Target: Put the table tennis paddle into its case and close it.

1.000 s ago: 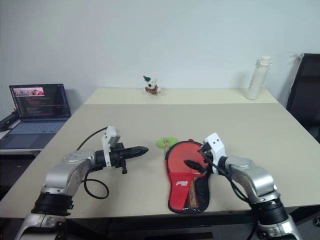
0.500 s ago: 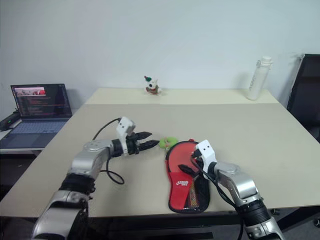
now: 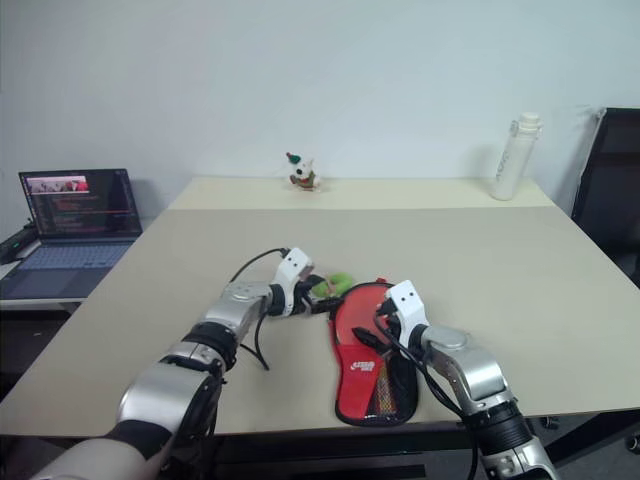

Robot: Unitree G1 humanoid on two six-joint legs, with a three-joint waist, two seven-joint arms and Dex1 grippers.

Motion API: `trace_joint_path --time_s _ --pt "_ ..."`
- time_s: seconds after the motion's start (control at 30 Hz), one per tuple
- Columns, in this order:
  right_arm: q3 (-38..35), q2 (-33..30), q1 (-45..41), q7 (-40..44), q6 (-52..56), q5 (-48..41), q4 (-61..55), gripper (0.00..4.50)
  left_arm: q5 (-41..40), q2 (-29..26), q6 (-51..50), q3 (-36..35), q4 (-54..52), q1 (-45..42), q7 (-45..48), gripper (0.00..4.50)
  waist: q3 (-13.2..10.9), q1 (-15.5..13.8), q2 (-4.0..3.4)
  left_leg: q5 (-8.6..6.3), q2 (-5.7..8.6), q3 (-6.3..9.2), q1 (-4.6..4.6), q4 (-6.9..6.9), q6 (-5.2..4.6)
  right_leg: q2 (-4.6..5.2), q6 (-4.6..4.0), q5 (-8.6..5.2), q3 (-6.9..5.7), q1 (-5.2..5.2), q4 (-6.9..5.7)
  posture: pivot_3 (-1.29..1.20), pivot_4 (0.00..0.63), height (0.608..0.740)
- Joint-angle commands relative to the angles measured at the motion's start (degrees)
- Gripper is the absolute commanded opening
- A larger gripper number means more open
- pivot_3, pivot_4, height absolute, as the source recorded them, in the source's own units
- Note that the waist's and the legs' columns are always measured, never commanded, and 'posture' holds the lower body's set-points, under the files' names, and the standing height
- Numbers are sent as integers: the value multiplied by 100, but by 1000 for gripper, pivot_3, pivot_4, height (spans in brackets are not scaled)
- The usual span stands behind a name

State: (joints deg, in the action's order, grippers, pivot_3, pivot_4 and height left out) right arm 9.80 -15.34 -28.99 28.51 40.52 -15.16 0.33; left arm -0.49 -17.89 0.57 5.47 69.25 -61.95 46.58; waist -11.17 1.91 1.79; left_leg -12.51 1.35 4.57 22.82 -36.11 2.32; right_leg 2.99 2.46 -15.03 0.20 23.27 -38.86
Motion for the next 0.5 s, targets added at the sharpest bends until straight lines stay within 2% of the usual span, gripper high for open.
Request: trace_joint_path --time_s 0.03,0.43,0.5 --pt "-104 7 109 -73 48 32 -37 4500 97 -7 121 -134 146 -54 -292 4489 0 0 0 0 0 0 -1 -1 0 0 0 0 0 -1 -1 0 150 740" --pt "-44 112 9 -94 -8 89 96 4500 208 53 188 -316 232 147 -837 4489 0 1 1 1 0 1 -1 -2 1 -1 2 1 0 -1 -2 0 150 740" --pt "-39 119 5 -98 -17 97 99 4500 237 81 179 -313 228 180 -801 4134 0 1 1 1 -1 1 -2 -2 1 -2 2 1 -1 -1 -3 0 150 740"
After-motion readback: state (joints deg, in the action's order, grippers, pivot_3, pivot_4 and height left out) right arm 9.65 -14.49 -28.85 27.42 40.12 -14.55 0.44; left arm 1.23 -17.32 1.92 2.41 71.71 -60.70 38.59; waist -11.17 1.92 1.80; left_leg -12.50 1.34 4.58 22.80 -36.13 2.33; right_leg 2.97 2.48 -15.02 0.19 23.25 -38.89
